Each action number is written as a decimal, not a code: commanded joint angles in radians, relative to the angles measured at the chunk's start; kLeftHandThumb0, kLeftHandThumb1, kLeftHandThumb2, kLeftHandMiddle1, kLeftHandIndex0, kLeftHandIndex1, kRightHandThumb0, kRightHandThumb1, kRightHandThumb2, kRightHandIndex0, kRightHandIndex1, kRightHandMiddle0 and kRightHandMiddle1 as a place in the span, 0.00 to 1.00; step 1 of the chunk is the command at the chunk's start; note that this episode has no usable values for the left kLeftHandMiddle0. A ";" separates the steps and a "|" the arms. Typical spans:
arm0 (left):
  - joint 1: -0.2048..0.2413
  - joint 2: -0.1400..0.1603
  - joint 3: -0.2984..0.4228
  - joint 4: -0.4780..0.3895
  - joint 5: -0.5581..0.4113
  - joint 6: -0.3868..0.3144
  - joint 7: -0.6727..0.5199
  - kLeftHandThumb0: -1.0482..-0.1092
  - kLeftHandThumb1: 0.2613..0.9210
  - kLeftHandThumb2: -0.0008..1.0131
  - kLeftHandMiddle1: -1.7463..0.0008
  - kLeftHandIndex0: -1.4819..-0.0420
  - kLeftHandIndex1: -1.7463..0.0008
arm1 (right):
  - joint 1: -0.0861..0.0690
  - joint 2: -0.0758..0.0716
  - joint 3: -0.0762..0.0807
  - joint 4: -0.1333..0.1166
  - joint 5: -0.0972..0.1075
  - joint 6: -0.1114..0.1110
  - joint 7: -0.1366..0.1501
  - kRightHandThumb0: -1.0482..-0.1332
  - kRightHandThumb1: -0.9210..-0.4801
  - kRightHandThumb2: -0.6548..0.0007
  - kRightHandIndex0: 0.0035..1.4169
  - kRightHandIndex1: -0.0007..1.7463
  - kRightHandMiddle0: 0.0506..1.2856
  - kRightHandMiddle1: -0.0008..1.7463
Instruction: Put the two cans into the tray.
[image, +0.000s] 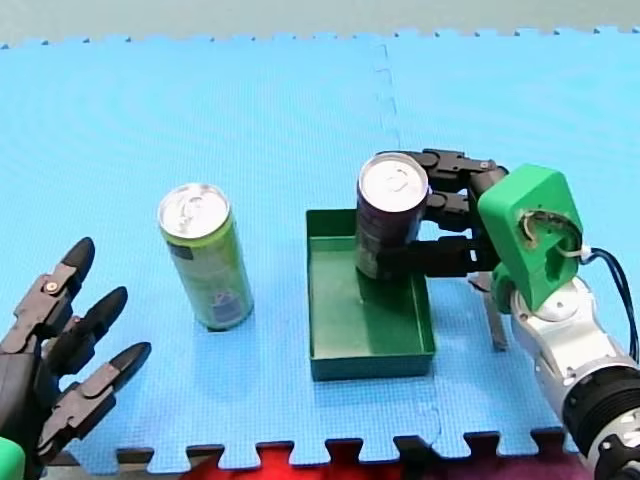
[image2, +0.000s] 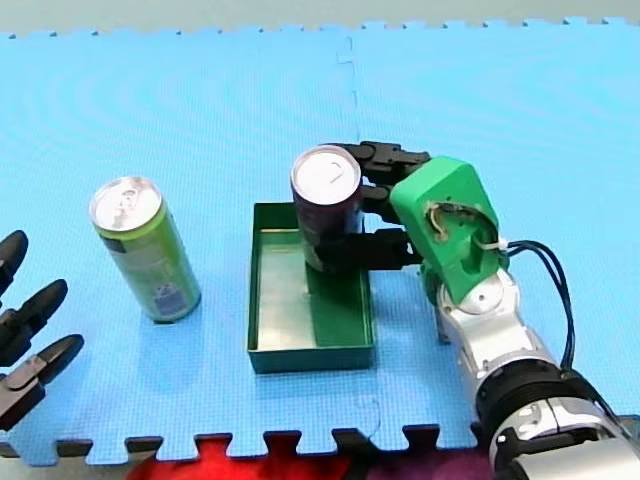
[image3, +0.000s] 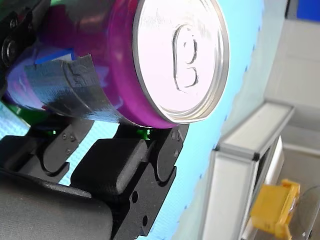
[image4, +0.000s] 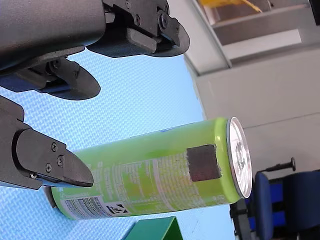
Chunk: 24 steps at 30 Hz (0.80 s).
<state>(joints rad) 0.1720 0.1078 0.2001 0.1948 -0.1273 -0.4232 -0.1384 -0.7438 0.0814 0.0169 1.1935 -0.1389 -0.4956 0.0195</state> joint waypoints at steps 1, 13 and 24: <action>0.001 0.007 0.003 0.001 -0.003 0.001 -0.001 0.01 1.00 0.00 1.00 0.82 1.00 | -0.003 -0.007 -0.005 -0.005 0.010 -0.006 0.000 0.76 0.37 1.00 1.00 0.00 0.99 0.00; 0.008 0.005 0.005 -0.003 -0.005 -0.003 -0.006 0.02 1.00 0.00 1.00 0.82 1.00 | -0.003 -0.004 -0.050 0.025 0.065 0.024 0.035 0.75 0.36 1.00 1.00 0.00 0.98 0.00; 0.017 -0.002 0.003 -0.019 -0.016 0.001 -0.007 0.03 0.99 0.00 1.00 0.82 1.00 | -0.013 -0.001 -0.026 0.040 0.030 0.068 -0.018 0.74 0.37 1.00 1.00 0.00 0.99 0.00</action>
<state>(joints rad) 0.1872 0.1050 0.2026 0.1821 -0.1405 -0.4236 -0.1459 -0.7535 0.0853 -0.0123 1.2269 -0.1031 -0.4374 0.0112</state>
